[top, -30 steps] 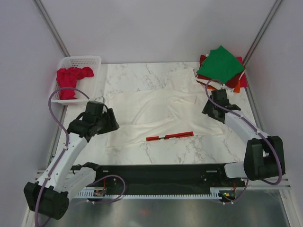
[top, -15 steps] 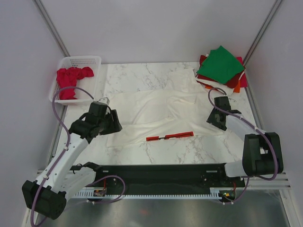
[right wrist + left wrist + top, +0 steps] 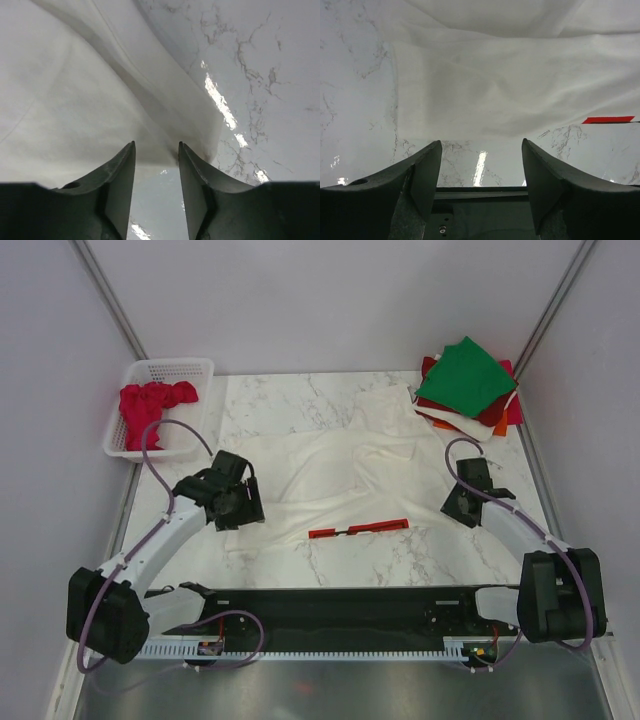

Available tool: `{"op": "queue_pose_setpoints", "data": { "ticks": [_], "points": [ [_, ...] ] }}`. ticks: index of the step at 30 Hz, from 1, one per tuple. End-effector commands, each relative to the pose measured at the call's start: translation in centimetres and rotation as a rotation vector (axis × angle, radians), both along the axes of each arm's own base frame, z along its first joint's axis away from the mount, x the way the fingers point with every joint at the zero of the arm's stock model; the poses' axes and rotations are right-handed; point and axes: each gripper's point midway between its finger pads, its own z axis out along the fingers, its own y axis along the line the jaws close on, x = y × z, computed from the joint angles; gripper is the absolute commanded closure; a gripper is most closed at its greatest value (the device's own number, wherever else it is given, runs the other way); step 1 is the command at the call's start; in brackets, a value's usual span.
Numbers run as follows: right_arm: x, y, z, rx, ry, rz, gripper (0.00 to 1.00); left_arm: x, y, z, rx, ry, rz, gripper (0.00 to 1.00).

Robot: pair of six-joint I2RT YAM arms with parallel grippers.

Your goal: Fold and stack the t-shirts

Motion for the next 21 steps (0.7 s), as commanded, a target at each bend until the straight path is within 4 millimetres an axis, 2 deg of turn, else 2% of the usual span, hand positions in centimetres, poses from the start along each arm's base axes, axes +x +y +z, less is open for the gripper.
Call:
{"op": "queue_pose_setpoints", "data": {
  "ticks": [1, 4, 5, 8, 9, 14, 16, 17, 20, 21],
  "points": [
    [-0.3, 0.9, -0.2, 0.061, -0.014, 0.005, 0.55, -0.2, 0.0, -1.4, 0.0, 0.055, 0.115, 0.28],
    [-0.5, 1.8, -0.3, 0.1, -0.003, 0.036, 0.69, -0.7, 0.0, -3.1, 0.022, 0.09, 0.164, 0.28],
    [-0.6, 2.0, -0.4, 0.109, -0.002, 0.045, 0.79, -0.8, 0.1, -3.5, 0.033, 0.092, 0.172, 0.28],
    [-0.7, 2.4, -0.1, 0.128, -0.017, 0.06, 0.9, -1.0, 0.4, -4.7, 0.042, 0.101, 0.211, 0.28],
    [-0.7, 2.4, 0.2, 0.13, -0.027, 0.058, 0.98, -1.3, 0.6, -5.2, 0.052, 0.112, 0.225, 0.28],
    [-0.7, 2.1, 2.1, 0.116, -0.07, 0.048, 1.0, -1.5, 1.3, -6.6, 0.071, 0.102, 0.27, 0.33],
    [-0.7, 1.6, 3.3, 0.099, -0.096, 0.033, 1.0, -1.9, 1.6, -7.4, 0.08, 0.11, 0.278, 0.38],
    [-0.8, 1.3, 4.2, 0.081, -0.114, 0.023, 1.0, -1.7, 1.7, -7.7, 0.086, 0.103, 0.282, 0.44],
    [-0.9, 1.2, 5.0, 0.091, -0.129, 0.012, 1.0, -1.1, 2.3, -7.8, 0.122, 0.08, 0.294, 0.6],
    [-1.0, 1.3, 5.4, 0.099, -0.138, 0.01, 1.0, -0.8, 2.5, -7.7, 0.133, 0.065, 0.302, 0.69]
  ]
}}
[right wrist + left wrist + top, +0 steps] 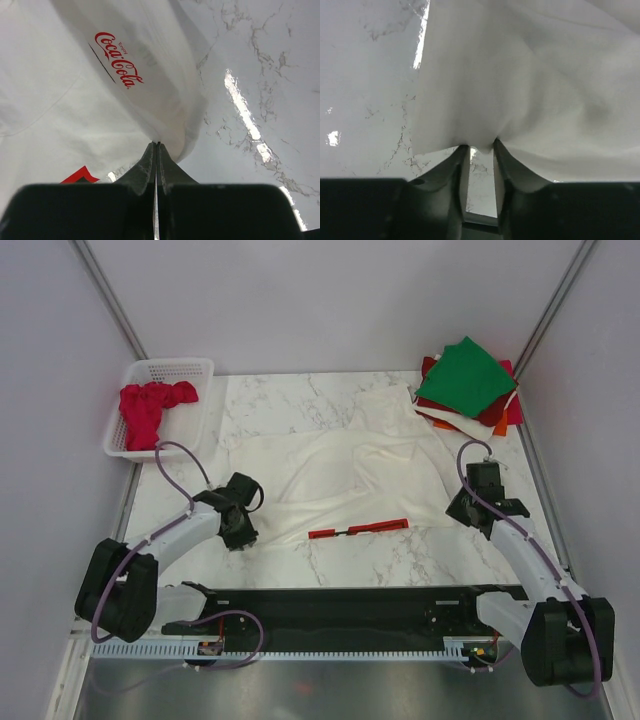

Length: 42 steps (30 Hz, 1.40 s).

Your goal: Fold and stack the t-shirts

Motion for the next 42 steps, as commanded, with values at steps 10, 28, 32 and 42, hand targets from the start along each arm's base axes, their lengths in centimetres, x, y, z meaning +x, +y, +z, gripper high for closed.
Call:
{"op": "queue_pose_setpoints", "data": {
  "ticks": [10, 28, 32, 42],
  "points": [
    [-0.3, -4.4, 2.4, 0.044, -0.055, -0.202, 1.0, 3.6, 1.9, 1.8, 0.08, -0.19, 0.092, 0.98],
    [-2.3, -4.9, 1.1, 0.197, -0.057, -0.288, 0.05, -1.6, -4.4, 5.4, -0.335, -0.138, -0.009, 0.5],
    [0.2, -5.1, 4.5, 0.209, -0.187, -0.265, 0.02, 0.1, -4.4, 9.1, -0.331, -0.268, -0.057, 0.44],
    [9.2, 7.3, 6.3, 0.246, -0.2, 0.155, 0.15, 9.6, -5.5, 6.6, -0.137, -0.261, -0.097, 0.59]
  ]
}}
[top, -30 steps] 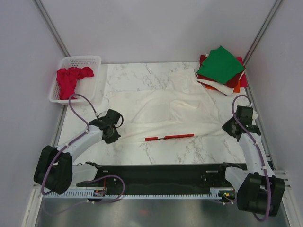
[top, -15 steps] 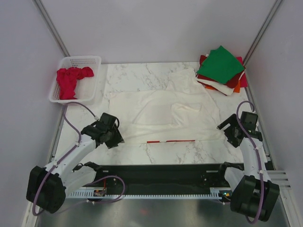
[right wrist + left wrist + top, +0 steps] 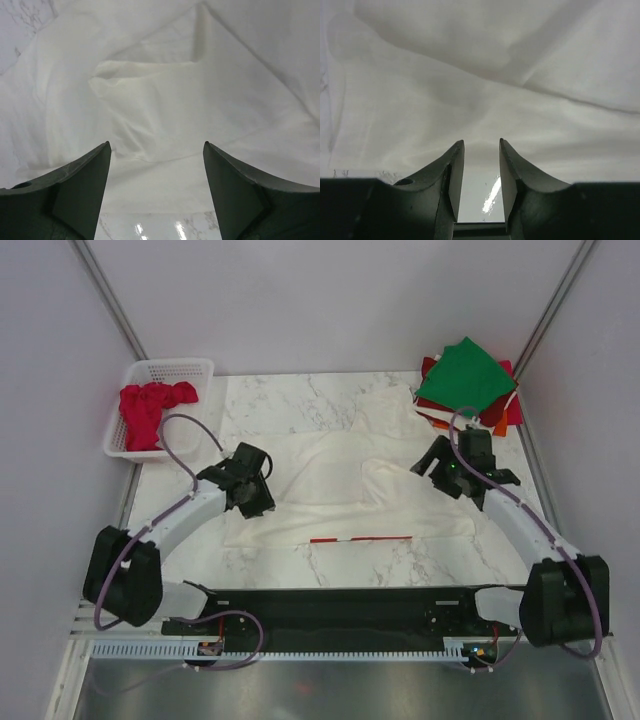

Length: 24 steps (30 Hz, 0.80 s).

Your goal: Fold and stack the t-shirts

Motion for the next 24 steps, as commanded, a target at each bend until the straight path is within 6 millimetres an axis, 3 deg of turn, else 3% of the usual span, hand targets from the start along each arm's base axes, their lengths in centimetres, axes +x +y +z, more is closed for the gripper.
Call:
{"op": "queue_pose_setpoints", "data": {
  "ticks": [1, 3, 6, 10, 17, 19, 24],
  "points": [
    [3.8, 3.8, -0.1, -0.002, -0.024, 0.11, 0.18, 3.5, -0.4, -1.7, 0.066, -0.02, -0.02, 0.59],
    [5.3, 4.9, -2.4, -0.001, 0.031, 0.149, 0.24, 4.5, -0.5, -2.4, 0.079, -0.014, -0.018, 0.61],
    [6.5, 4.3, -5.4, -0.048, 0.09, 0.14, 0.26, 4.5, 0.3, -4.5, 0.125, 0.034, -0.003, 0.62],
    [5.6, 3.1, -8.8, -0.112, 0.163, 0.122, 0.22, 2.2, 2.1, -6.9, 0.179, 0.102, 0.023, 0.62],
    [0.4, 2.7, -13.1, -0.095, 0.265, 0.128, 0.08, -1.3, 3.4, -8.6, 0.182, 0.158, 0.044, 0.63],
    [-0.7, 2.5, -13.1, -0.095, 0.266, 0.124, 0.05, -3.0, 3.6, -9.1, 0.16, 0.185, 0.047, 0.63],
    [-5.6, 1.3, -14.3, -0.11, 0.32, 0.083, 0.02, -5.7, 3.2, -8.4, 0.059, 0.162, 0.06, 0.63]
  ]
}}
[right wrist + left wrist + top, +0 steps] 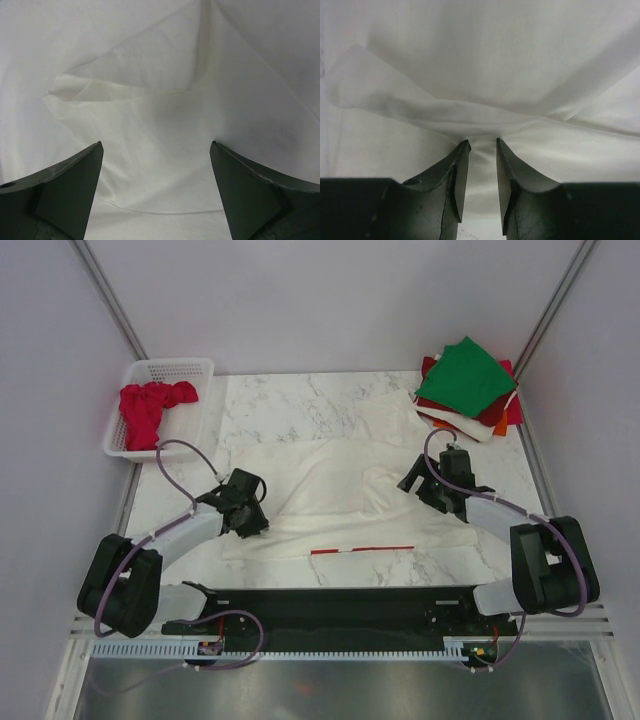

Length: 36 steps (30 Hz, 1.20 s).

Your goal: Fold and stack the t-shirts

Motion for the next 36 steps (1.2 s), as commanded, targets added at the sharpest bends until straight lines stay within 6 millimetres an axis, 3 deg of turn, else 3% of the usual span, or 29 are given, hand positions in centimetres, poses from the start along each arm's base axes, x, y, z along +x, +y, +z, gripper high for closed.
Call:
{"op": "queue_pose_setpoints", "data": {
  "ticks": [1, 5, 10, 13, 16, 18, 25, 27, 36],
  "points": [
    [-8.9, -2.6, -5.5, -0.085, 0.286, -0.053, 0.02, -5.6, 1.7, -2.2, 0.014, 0.142, 0.033, 0.63],
    [-10.1, -2.1, -3.8, -0.038, 0.257, -0.056, 0.02, -6.5, 1.1, -1.6, -0.021, 0.128, 0.022, 0.62],
    [-6.8, -2.1, 1.7, -0.048, 0.106, -0.047, 0.02, -4.7, 0.2, 1.9, -0.017, 0.073, -0.021, 0.61],
    [-4.4, -3.1, 3.3, -0.118, 0.06, -0.064, 0.02, -3.8, -0.5, 4.9, -0.026, 0.018, -0.087, 0.61],
    [-2.7, -3.5, 2.9, -0.166, 0.078, -0.063, 0.02, -3.6, -1.3, 8.1, -0.061, -0.039, -0.165, 0.59],
    [-2.0, -2.8, 2.4, -0.144, 0.086, -0.042, 0.02, -3.5, -1.2, 9.9, -0.069, -0.096, -0.189, 0.58],
    [0.3, -1.2, 0.8, -0.08, 0.11, -0.02, 0.02, -4.4, -0.3, 13.4, -0.052, -0.21, -0.274, 0.53],
    [0.6, -0.9, 0.8, -0.067, 0.111, -0.016, 0.02, -4.7, 0.6, 13.8, -0.018, -0.21, -0.255, 0.52],
    [3.5, 0.0, 3.3, -0.033, 0.057, -0.013, 0.03, -4.7, 0.4, 13.1, -0.024, -0.19, -0.255, 0.52]
  ]
}}
